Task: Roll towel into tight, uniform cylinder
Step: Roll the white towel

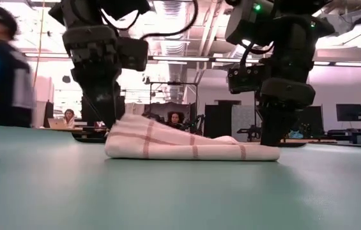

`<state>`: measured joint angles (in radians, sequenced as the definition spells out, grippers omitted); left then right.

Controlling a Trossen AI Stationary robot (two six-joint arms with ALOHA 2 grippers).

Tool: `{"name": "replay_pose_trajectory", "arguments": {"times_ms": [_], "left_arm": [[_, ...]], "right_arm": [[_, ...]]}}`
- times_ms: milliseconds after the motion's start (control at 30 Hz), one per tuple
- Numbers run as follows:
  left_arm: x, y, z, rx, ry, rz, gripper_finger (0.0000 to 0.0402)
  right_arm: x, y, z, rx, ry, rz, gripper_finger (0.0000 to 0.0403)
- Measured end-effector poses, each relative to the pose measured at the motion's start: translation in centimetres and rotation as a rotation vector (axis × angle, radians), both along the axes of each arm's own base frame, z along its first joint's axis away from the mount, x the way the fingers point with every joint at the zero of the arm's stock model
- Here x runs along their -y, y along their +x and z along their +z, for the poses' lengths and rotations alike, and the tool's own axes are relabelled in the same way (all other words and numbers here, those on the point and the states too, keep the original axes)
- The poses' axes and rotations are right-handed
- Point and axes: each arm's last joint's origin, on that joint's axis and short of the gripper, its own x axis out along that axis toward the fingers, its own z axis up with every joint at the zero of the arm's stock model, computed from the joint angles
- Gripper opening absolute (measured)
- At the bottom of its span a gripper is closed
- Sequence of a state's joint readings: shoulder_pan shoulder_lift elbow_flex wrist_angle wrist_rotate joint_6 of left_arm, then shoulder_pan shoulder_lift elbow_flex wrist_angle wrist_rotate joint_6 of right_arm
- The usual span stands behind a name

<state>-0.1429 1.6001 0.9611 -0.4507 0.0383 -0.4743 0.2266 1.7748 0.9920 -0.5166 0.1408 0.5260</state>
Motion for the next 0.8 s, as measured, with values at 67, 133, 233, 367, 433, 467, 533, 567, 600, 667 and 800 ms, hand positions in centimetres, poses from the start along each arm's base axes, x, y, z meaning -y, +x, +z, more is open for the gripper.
{"name": "replay_pose_trajectory", "arguments": {"times_ms": [67, 133, 233, 367, 433, 467, 533, 567, 600, 667, 800], "left_arm": [[0.0, -0.4, 0.9, 0.022, 0.015, -0.002, 0.0131], [0.4, -0.4, 1.7, 0.086, 0.059, -0.024, 0.0129], [1.9, 0.2, 2.8, 0.241, 0.190, -0.133, 0.0114], [4.2, 1.4, 2.9, 0.396, 0.398, -0.292, 0.0084], [4.9, 1.8, 1.7, 0.391, 0.411, -0.337, 0.0068], [5.1, 2.1, 1.1, 0.384, 0.398, -0.354, 0.0061], [5.2, 2.5, -0.1, 0.356, 0.401, -0.360, 0.0046], [5.2, 2.6, -0.7, 0.331, 0.423, -0.347, 0.0038], [5.1, 2.7, -1.3, 0.307, 0.450, -0.329, 0.0030], [4.7, 2.8, -2.1, 0.265, 0.506, -0.293, 0.0015], [4.0, 2.9, -2.6, 0.233, 0.543, -0.247, 0.0003]], "right_arm": [[0.0, 0.0, 0.0, -0.001, 0.001, 0.001, 0.0008], [0.0, 0.0, 0.0, 0.000, 0.001, 0.002, 0.0008], [0.0, 0.0, -0.1, 0.001, 0.004, 0.004, 0.0008], [0.2, 0.1, -0.1, 0.000, 0.009, -0.001, 0.0008], [0.2, 0.1, -0.1, -0.002, 0.011, 0.000, 0.0008], [0.2, 0.1, -0.1, -0.003, 0.011, 0.000, 0.0008], [0.2, 0.1, -0.1, -0.004, 0.010, 0.003, 0.0008], [0.2, 0.1, -0.1, -0.004, 0.010, 0.003, 0.0008], [0.2, 0.1, -0.1, -0.004, 0.010, 0.005, 0.0008], [0.2, 0.0, -0.1, -0.005, 0.012, 0.008, 0.0008], [0.2, 0.0, -0.1, -0.007, 0.012, 0.012, 0.0008]]}}
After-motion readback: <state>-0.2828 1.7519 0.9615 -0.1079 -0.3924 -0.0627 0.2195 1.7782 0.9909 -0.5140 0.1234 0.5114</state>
